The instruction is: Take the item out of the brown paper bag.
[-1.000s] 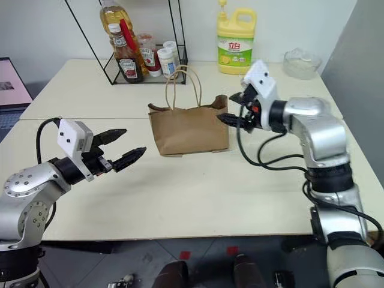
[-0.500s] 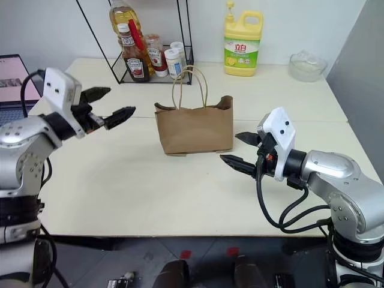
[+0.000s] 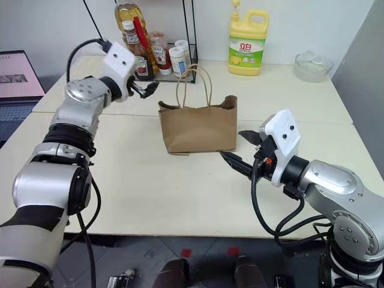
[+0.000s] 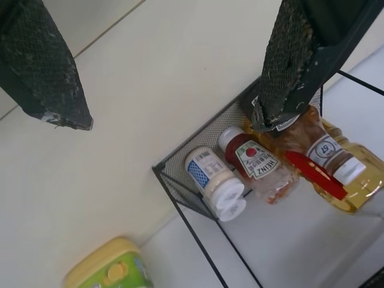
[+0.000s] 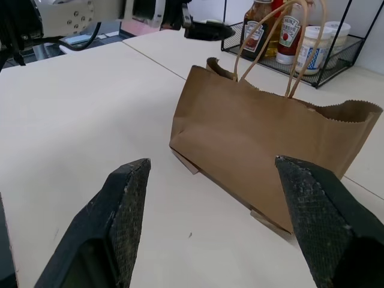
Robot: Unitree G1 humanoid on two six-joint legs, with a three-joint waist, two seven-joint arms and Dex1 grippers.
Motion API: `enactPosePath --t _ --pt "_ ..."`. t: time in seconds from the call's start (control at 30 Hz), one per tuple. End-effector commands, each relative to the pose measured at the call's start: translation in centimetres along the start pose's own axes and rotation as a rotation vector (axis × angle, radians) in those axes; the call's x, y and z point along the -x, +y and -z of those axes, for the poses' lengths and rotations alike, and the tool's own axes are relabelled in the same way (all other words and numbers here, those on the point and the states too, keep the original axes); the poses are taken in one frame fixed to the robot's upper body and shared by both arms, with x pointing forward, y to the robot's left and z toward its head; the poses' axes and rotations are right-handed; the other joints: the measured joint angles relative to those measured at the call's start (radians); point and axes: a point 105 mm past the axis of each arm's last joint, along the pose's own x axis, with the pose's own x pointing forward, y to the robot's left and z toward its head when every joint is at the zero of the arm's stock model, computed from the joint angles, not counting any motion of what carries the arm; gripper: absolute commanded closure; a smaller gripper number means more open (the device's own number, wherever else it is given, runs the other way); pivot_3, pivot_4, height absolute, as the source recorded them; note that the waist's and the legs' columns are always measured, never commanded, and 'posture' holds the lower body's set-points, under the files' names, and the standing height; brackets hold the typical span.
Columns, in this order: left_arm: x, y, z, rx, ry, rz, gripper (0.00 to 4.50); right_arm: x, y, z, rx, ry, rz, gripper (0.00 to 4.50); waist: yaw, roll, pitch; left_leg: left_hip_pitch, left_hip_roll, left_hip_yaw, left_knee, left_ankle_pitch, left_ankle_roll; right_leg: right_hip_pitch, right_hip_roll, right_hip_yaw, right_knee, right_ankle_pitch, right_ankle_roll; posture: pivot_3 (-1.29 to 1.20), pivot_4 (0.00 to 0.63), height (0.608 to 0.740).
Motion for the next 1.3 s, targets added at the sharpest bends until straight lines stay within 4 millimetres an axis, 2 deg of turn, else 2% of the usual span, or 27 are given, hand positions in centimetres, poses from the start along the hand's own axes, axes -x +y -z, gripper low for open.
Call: enactPosePath --t 0.03,0.1,0.5,0.63,0.9,1.07,1.3 --pt "-0.5 0.2 -2.1 -0.055 -0.043 -0.003 0.18 0.5 0.3 -0.8 0.037 -0.031 0.011 1.02 0.0 0.0 0.0 0.0 0.0 -0.001 0.0 0.0 0.0 0.0 0.0 -0.001 0.0 0.0 0.0 0.0 0.15 0.74" --pt "-0.7 -0.2 -2.5 -0.027 -0.049 0.014 0.55 0.5 0.4 -0.8 0.037 -0.03 0.013 1.02 0.001 0.0 0.0 -0.001 0.0 -0.001 0.0 0.001 -0.001 0.0 0.0 -0.002 0.0 0.0 0.0 0.0 0.15 0.74" --pt "-1.2 -0.4 -3.3 0.078 -0.035 0.031 4.37 0.7 0.7 -1.7 0.065 -0.065 0.015 1.02 0.001 0.0 0.0 -0.003 0.0 -0.003 0.0 0.002 -0.001 0.0 -0.001 -0.004 0.001 0.0 0.0 0.0 0.15 0.74" --pt "-1.5 -1.4 -2.8 0.107 0.01 0.085 4.47 0.8 0.8 -1.8 0.108 -0.063 0.018 1.02 0.001 0.0 0.0 -0.003 0.0 -0.003 0.0 0.002 -0.001 0.0 -0.001 -0.004 0.001 0.0 0.0 0.0 0.15 0.74" --pt "-2.3 -3.2 -2.4 -0.103 0.076 0.108 4.47 0.5 1.3 -1.6 0.106 -0.068 0.008 1.02 0.002 0.0 0.0 -0.003 -0.001 -0.003 0.0 0.003 -0.001 0.0 -0.001 -0.004 0.001 0.0 0.0 0.0 0.15 0.74" --pt "-2.3 -5.5 -2.2 -0.183 0.108 0.277 4.47 0.8 1.5 -1.4 0.103 -0.054 0.004 1.02 0.002 0.0 0.0 -0.003 -0.001 -0.003 0.0 0.004 -0.003 0.0 -0.001 -0.004 0.001 0.0 0.0 0.0 0.15 0.74" --pt "-1.4 -7.2 -2.5 -0.117 0.116 0.484 4.47 1.1 2.0 -1.1 0.094 -0.029 -0.036 1.02 0.001 0.0 0.0 -0.003 -0.001 -0.003 0.0 0.005 -0.003 0.0 -0.001 -0.005 0.001 0.0 0.0 0.0 0.15 0.74"
